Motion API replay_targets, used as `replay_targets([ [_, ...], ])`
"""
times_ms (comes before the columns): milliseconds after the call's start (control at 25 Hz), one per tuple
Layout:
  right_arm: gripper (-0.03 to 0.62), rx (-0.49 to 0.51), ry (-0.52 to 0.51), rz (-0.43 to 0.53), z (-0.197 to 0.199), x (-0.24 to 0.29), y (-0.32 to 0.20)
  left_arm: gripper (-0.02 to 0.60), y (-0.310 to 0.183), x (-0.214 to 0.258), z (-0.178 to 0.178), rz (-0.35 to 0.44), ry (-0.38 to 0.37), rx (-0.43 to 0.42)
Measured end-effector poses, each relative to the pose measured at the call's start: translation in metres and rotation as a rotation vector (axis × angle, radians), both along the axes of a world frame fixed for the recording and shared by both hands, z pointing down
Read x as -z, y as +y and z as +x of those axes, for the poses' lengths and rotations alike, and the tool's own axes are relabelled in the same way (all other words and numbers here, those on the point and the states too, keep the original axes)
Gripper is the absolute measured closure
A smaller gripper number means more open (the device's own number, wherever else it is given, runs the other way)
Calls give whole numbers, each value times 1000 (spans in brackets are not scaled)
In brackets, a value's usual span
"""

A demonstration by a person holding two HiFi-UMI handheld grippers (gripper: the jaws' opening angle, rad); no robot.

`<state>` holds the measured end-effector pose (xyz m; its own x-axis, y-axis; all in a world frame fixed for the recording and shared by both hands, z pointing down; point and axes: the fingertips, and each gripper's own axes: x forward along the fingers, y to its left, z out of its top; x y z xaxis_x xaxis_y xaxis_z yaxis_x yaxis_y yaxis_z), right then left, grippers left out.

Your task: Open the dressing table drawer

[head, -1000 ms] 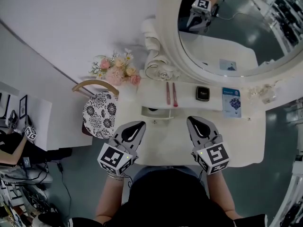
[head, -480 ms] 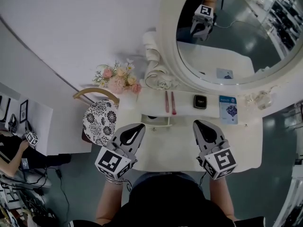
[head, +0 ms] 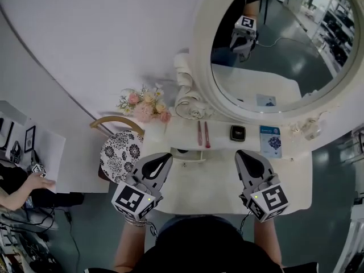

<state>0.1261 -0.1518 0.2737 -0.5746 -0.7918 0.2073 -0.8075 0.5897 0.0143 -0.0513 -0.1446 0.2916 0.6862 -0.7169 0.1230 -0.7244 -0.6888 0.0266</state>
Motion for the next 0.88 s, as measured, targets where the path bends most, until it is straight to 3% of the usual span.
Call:
replay_targets([
  [880, 574, 23, -49, 111, 3, 51, 9, 565, 0, 41, -17, 93, -27, 34],
])
